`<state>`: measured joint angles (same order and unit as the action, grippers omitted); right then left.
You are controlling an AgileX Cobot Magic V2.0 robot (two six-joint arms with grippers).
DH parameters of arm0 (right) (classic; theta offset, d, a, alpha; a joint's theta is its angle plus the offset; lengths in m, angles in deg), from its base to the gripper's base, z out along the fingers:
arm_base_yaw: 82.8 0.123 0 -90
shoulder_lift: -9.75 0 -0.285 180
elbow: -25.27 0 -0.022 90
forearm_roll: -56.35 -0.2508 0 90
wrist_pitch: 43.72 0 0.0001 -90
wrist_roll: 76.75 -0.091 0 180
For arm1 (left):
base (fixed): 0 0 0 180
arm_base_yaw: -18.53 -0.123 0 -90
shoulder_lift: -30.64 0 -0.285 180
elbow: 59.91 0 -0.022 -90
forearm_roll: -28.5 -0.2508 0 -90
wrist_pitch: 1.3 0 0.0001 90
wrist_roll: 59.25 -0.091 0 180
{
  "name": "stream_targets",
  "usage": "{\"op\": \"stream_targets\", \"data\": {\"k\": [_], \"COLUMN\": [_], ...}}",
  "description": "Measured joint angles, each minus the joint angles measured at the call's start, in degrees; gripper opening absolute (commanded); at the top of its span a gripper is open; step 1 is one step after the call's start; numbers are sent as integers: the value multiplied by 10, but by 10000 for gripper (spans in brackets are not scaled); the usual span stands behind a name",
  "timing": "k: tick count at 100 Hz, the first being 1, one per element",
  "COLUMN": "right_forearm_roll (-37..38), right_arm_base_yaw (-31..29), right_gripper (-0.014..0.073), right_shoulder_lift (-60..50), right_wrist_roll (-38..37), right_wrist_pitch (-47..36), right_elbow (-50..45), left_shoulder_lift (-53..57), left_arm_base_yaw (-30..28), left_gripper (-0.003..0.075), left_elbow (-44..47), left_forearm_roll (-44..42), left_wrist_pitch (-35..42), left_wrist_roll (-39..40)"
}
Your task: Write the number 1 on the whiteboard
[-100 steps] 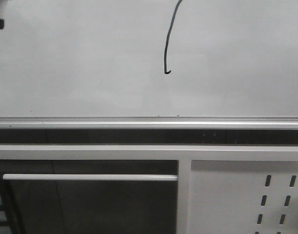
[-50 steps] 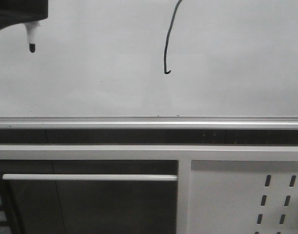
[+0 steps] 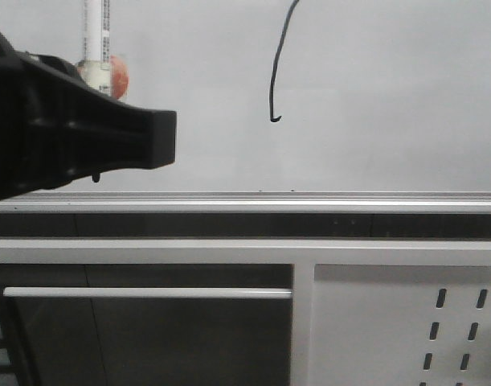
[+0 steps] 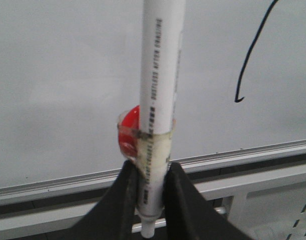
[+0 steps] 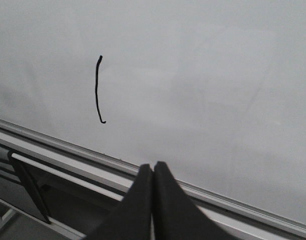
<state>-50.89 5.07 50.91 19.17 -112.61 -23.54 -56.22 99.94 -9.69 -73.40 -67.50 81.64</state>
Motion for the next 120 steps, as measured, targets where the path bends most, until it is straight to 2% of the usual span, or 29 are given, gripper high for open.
{"op": "stream_targets", "data": {"k": [30,74,120], "right_forearm_roll": [0,0,0], "right_arm_base_yaw": [0,0,0], "right_gripper": [-76,-76,-76], "right_shoulder_lift": [0,0,0], "right_wrist_roll": [6,8,11], "right_wrist_pitch": [0,0,-14], "right_elbow": [0,0,0], "left_shoulder_lift": [-7,-7,-7], "left_arm_base_yaw": [-41,-43,-69], "left_gripper": [-17,-3,-3], "left_elbow": [0,-11,-17], "left_forearm_roll": [-2,-4,-4], "left_wrist_pitch": [1,1,1], "left_wrist_roll": [41,48,48]}}
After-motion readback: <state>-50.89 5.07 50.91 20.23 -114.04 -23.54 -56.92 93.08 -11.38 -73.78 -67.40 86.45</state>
